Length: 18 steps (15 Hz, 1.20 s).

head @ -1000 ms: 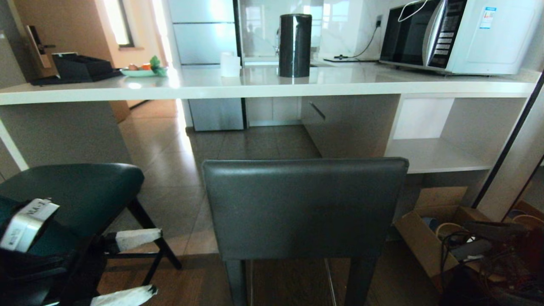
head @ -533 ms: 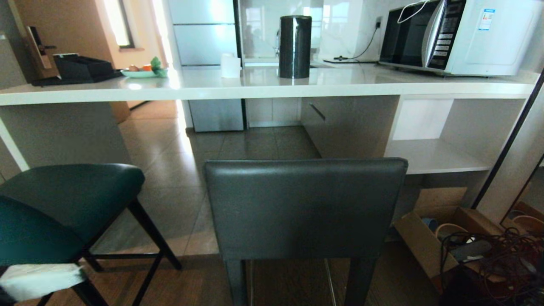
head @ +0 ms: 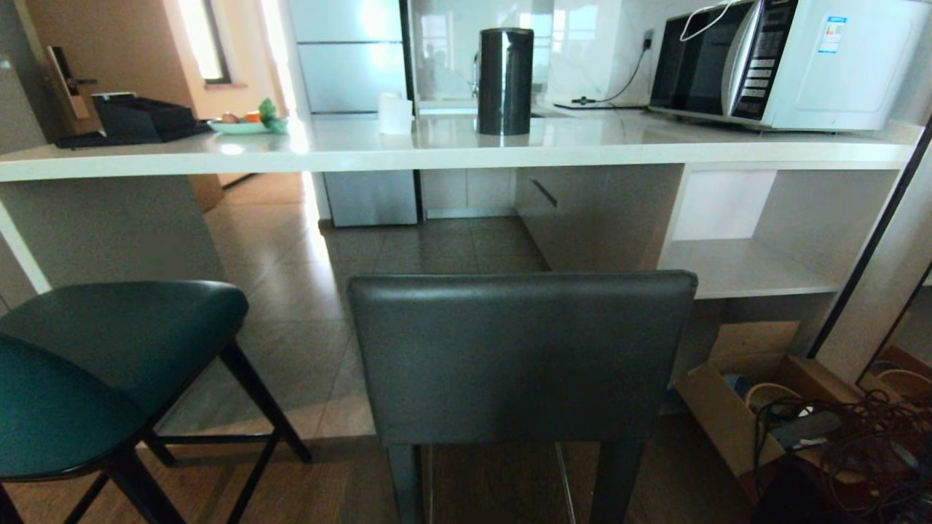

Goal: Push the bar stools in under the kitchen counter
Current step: Push the blue chair back under the dining table

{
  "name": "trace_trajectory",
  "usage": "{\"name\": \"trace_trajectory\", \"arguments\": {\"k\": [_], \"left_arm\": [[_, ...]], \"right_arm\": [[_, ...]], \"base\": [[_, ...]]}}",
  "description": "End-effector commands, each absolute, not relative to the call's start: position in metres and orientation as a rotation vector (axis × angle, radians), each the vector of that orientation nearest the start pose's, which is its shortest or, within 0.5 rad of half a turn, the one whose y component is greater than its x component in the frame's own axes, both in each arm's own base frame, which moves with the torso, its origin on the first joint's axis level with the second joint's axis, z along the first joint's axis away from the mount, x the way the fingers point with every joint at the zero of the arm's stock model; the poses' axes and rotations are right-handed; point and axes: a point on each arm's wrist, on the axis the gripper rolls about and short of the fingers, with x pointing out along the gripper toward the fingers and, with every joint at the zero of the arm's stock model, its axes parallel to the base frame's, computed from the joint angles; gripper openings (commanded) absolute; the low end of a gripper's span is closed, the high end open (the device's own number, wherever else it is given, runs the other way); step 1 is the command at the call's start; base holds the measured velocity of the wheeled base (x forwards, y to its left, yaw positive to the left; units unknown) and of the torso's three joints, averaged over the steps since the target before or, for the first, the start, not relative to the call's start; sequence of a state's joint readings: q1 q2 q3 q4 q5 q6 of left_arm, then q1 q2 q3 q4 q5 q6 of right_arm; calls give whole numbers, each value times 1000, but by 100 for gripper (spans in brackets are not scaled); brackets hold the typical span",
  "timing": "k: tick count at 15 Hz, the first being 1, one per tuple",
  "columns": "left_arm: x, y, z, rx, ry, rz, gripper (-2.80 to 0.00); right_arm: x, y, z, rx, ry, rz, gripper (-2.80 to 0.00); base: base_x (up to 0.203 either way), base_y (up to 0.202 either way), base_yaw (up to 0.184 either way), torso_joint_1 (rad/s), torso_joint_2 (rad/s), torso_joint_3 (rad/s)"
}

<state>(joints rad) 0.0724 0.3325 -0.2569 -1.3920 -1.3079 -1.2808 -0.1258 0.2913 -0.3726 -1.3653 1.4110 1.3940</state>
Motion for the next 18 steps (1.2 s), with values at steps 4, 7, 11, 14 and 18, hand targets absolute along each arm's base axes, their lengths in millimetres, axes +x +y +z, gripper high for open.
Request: {"name": "trace_trajectory", "arguments": {"k": [4,7,11,14,18], "left_arm": [[-119,-21,242,-194,-254,-1519,0],[-125,-22,213,-178,-243,-1517,0],[-100,-22,160,-266,-207,-1469,0],[-77,-20,153,-367,-298,-1287,0],[-55,-13,151,-328,-440,-760,0]], "right_arm": [[-147,24,268,78,-202,1555,0],[-150,23,244,97,-187,1557,0],[-125,23,211,214,-107,1543,0],[-107,22,195,404,-163,1493,0],[-85,20,191,358,-347,1311,0]], "base": [[0,0,0,0,0,0],[0,0,0,0,0,0],[0,0,0,0,0,0],[0,0,0,0,0,0],[0,0,0,0,0,0]]}}
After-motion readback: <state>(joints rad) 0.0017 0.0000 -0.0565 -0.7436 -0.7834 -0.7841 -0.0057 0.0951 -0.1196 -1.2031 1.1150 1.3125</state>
